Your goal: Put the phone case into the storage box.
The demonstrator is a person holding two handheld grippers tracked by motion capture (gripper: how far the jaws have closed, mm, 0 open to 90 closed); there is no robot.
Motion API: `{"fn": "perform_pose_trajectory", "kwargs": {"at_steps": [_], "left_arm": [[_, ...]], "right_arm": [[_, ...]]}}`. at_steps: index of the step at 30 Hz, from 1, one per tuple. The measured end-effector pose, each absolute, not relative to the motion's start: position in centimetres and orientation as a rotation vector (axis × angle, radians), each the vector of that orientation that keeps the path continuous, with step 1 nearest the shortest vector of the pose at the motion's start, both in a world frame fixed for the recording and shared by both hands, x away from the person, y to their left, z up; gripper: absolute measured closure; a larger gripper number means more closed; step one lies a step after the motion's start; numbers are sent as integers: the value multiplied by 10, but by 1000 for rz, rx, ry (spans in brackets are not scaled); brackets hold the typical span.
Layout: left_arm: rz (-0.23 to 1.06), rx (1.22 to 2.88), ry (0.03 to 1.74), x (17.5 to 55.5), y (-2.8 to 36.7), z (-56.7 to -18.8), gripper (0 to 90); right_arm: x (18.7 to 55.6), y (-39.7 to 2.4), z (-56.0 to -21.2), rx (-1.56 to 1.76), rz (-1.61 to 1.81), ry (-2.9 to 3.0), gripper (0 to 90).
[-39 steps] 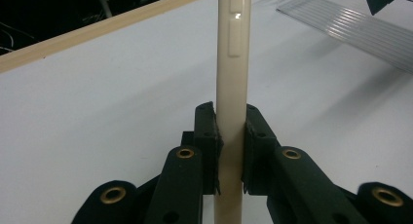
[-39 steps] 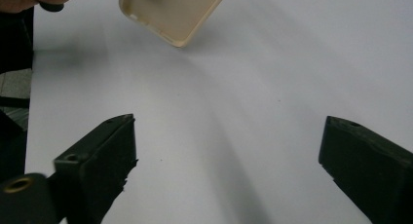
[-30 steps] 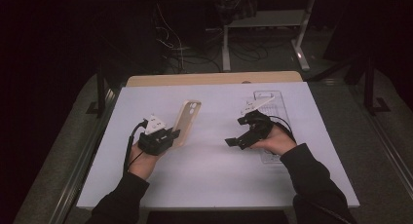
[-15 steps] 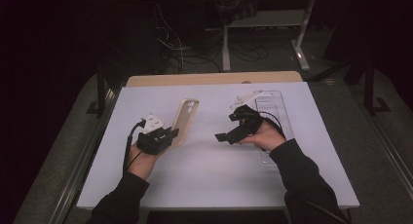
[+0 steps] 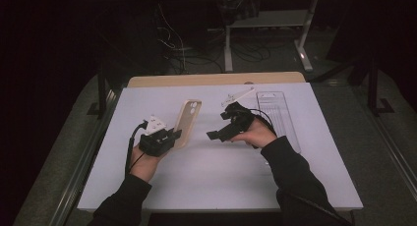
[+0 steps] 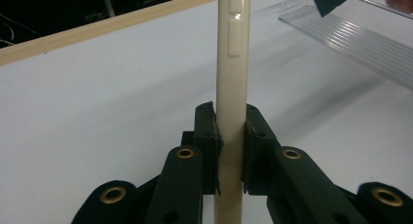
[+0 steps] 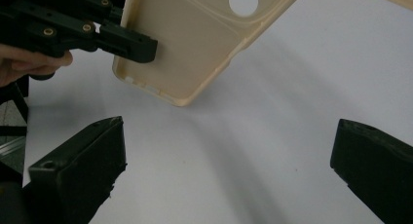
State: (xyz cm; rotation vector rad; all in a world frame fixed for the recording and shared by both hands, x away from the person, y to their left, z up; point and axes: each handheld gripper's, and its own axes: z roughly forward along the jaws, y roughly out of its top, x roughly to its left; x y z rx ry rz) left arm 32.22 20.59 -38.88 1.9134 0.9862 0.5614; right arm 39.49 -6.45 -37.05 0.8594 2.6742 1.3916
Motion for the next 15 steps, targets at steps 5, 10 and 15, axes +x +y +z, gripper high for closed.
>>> {"fn": "perform_pose_trajectory", "kwargs": {"at_steps": [5,10,15], "left_arm": [[552,1923,983,321,205,-389,798],[542,1909,973,320,201,-389,798],[538,1909,969,318,195,-390,798]], "right_arm": [[400,-58,-374,875,1432,2665,0],[401,-55,-379,892,1453,2672,0],[402,-55,-384,917,1463,2681,0]]}}
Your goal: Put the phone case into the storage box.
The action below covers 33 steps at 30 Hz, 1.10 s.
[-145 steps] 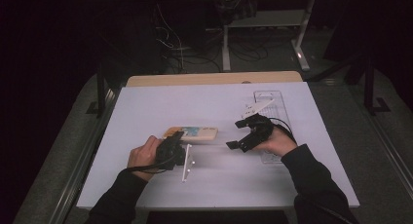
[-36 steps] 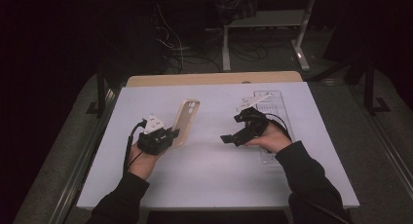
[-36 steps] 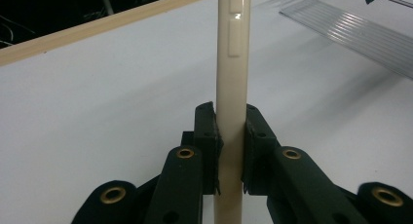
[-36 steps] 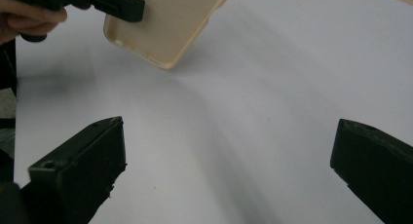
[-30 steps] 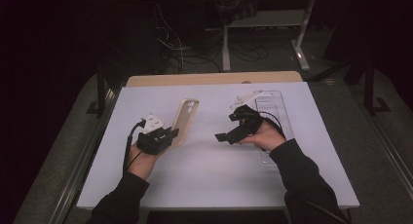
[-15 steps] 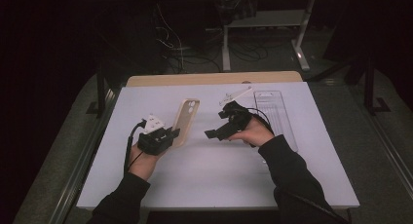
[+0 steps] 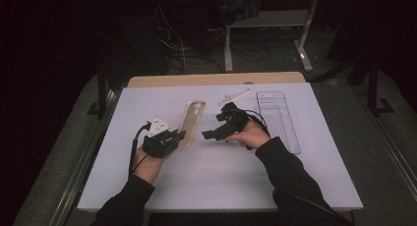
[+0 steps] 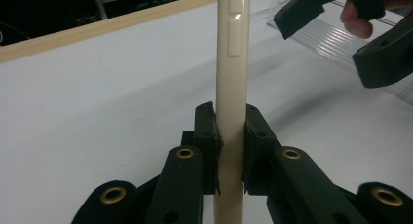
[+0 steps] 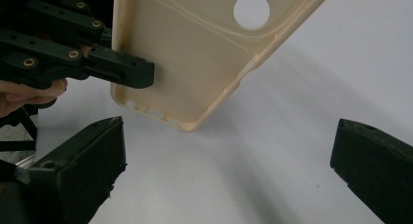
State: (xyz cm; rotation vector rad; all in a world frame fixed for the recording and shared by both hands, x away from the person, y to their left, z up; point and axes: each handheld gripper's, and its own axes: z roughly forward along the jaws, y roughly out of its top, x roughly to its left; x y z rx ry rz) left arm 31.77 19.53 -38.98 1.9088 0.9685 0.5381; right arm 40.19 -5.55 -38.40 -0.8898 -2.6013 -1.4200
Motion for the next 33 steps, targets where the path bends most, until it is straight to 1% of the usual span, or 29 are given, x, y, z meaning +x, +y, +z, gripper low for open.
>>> {"fn": "perform_pose_trajectory", "kwargs": {"at_steps": [16,33], "left_arm": [[525,1914,952,312,177,-393,798],[574,1929,925,308,156,-394,799]], "right_arm": [[402,-53,-385,-887,-1449,-2536,0],[405,-57,-384,-937,-1486,-2449,0]]}}
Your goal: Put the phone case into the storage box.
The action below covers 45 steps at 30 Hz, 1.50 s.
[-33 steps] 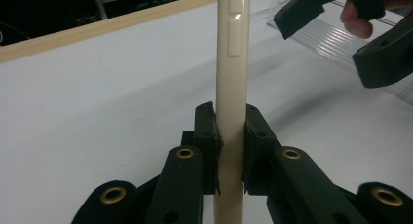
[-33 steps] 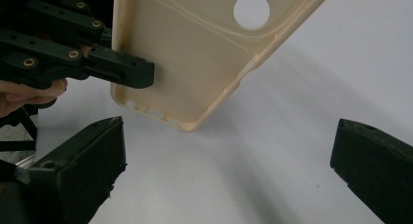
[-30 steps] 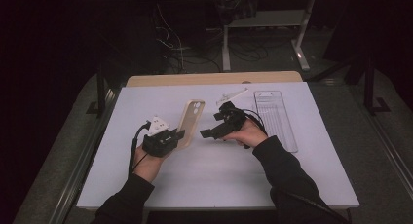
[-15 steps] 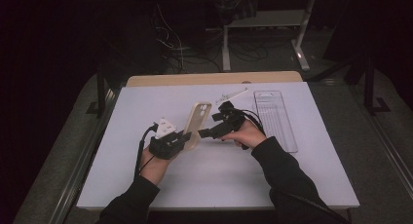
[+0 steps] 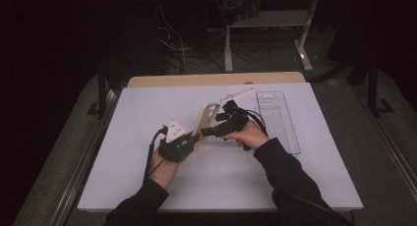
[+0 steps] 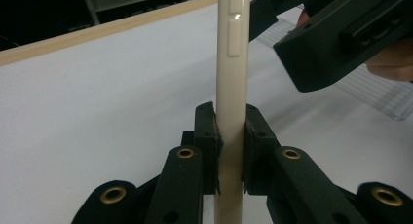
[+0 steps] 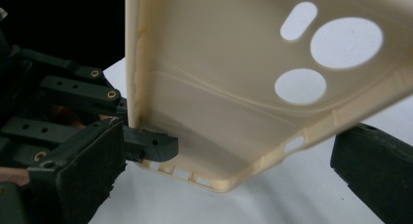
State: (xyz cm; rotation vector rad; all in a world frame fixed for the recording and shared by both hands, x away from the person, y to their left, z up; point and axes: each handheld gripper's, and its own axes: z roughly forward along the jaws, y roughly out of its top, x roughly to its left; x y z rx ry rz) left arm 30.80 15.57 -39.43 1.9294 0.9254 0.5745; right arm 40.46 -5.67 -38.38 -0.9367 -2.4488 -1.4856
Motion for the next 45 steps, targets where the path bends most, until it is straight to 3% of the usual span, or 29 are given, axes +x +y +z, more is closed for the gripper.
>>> {"fn": "perform_pose_trajectory", "kwargs": {"at_steps": [42,45], "left_arm": [[567,1945,898,301,135,-403,790],[563,1950,899,301,135,-404,783]], "right_arm": [[404,-49,-385,-1015,-1513,-2420,0],[404,-50,-384,-1014,-1526,-2434,32]]}}
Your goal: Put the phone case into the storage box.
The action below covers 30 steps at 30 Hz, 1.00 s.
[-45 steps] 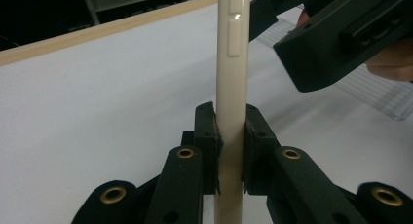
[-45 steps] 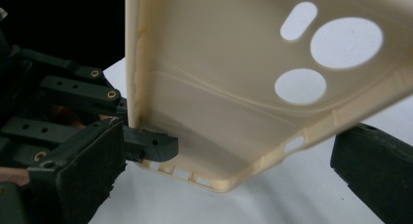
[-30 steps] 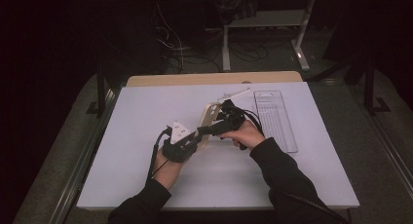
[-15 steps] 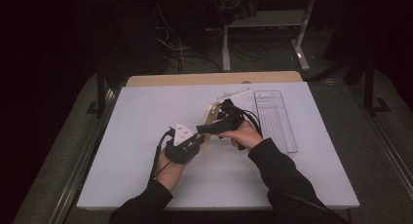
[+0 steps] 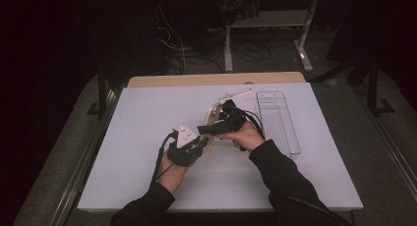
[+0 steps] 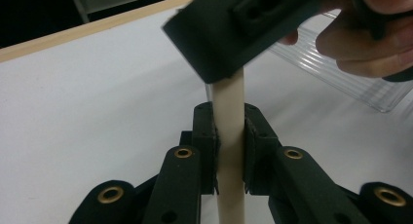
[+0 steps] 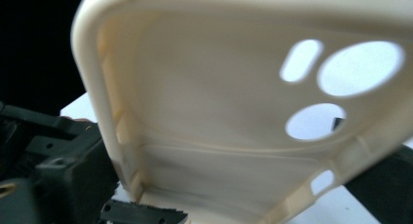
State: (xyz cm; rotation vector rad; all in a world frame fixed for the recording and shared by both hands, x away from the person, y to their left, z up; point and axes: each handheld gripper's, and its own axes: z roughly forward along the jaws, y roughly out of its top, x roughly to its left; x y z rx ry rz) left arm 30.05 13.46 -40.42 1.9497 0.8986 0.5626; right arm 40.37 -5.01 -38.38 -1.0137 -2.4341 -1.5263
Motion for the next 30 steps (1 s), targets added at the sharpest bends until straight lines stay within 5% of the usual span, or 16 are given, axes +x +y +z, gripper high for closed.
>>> {"fn": "perform_pose_trajectory", "kwargs": {"at_steps": [14,22,30], "left_arm": [[552,1980,875,302,133,-407,674],[541,1990,855,302,133,-406,346],[483,2009,806,305,144,-401,122]], "right_arm": [[402,-47,-384,-998,-1505,-2470,61],[402,-46,-384,-999,-1508,-2480,62],[402,-49,-382,-1014,-1512,-2484,63]]}}
